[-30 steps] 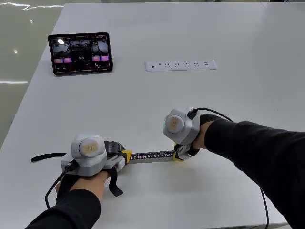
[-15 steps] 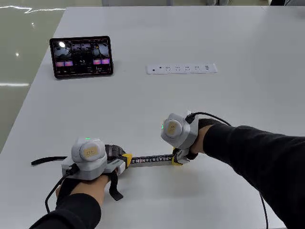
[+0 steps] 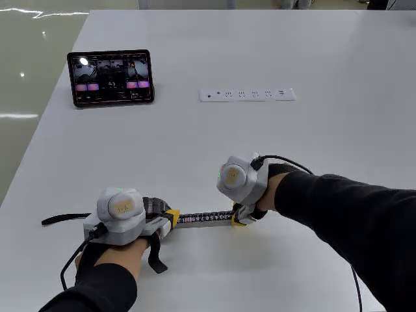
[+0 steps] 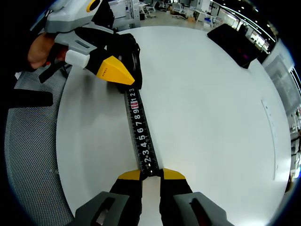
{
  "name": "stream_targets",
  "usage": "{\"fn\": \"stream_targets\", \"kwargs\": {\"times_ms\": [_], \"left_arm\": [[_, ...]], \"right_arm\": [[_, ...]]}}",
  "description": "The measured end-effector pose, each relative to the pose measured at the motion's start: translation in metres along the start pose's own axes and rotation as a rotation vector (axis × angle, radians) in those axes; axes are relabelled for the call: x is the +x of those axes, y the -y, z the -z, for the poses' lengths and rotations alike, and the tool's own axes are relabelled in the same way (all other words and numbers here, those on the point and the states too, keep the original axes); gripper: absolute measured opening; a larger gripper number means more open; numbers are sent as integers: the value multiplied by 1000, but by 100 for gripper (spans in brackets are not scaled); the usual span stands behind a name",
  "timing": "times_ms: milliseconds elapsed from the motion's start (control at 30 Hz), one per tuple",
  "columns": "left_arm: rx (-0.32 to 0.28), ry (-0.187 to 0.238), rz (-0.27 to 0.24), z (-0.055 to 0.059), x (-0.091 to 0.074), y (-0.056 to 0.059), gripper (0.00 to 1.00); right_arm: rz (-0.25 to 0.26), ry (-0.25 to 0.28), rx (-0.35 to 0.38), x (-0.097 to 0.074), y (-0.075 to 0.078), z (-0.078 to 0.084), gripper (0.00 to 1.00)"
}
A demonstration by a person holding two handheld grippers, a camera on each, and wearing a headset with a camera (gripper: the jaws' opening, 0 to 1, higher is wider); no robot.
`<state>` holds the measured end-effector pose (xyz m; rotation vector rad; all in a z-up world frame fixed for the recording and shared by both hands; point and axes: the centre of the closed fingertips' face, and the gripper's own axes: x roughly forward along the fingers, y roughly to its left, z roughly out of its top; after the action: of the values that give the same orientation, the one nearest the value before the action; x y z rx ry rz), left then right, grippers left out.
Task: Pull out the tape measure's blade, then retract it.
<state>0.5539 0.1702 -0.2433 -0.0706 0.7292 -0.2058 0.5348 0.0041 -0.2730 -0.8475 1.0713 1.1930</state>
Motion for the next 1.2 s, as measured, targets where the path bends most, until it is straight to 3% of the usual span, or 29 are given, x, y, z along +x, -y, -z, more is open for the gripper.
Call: {"fn": "stream_targets", "kwargs": {"times_ms": [833,1200], "left_arm": [[-4,0,4,-1,1,-1,62],[-2,-4,6,-1,0,-1,62]], "right_arm": [[-16,-15,-9,4,-1,-13,9],[-13,3,1,5,-3,-17,9]]}}
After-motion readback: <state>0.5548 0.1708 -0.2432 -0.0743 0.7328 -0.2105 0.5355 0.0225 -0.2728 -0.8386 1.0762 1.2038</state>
